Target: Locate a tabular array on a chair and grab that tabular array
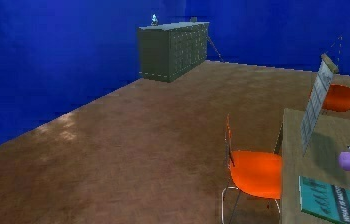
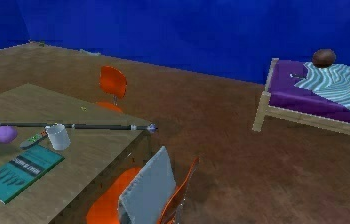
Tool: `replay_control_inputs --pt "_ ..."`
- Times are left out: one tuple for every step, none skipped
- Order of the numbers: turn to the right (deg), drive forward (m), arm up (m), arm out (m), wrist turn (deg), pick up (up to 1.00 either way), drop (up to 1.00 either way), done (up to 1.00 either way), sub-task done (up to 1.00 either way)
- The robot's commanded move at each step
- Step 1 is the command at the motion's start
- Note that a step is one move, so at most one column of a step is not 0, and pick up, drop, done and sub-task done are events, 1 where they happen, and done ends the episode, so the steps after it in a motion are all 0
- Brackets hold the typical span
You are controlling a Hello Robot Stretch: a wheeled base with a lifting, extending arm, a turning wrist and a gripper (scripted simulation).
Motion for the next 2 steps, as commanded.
replay_control_inputs --pt "0.0 0.0 0.5 0.0 0.0 0.0 0.0 0.0 0.0" --pt "0.0 0.0 0.18 0.0 0.0 0.0 0.0 0.0 0.0"
